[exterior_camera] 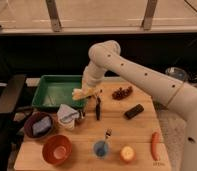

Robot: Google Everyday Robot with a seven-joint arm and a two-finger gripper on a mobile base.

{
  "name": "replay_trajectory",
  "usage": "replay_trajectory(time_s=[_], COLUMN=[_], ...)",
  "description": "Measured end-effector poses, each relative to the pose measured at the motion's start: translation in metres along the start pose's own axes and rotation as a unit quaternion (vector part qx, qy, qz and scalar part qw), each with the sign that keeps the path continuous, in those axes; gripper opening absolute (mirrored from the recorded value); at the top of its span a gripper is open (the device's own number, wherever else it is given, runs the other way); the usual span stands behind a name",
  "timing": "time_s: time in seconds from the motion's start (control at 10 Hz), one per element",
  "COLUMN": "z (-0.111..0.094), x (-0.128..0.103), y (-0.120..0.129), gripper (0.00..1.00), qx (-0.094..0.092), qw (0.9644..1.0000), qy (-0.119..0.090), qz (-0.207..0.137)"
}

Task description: Place banana in metal cup

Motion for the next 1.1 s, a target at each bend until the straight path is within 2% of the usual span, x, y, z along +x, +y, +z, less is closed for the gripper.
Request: replay_trajectory(time_s=[0.3, 0.6, 1.0, 1.1], z=[0.010, 0.040, 0.066, 0.071], x=[-0.003, -0.025, -0.044, -0.047], y=[0.026, 0.033, 0.036, 0.036], gripper=[0.00, 0.00, 0.00, 0.00], qx=[-0.026, -0.049, -0.056, -0.057], qw=[0.9995, 0.9969, 0.9918, 0.9910], qy=[-0.017, -0.061, -0.114, -0.121], qz=[0.002, -0.005, -0.010, -0.012])
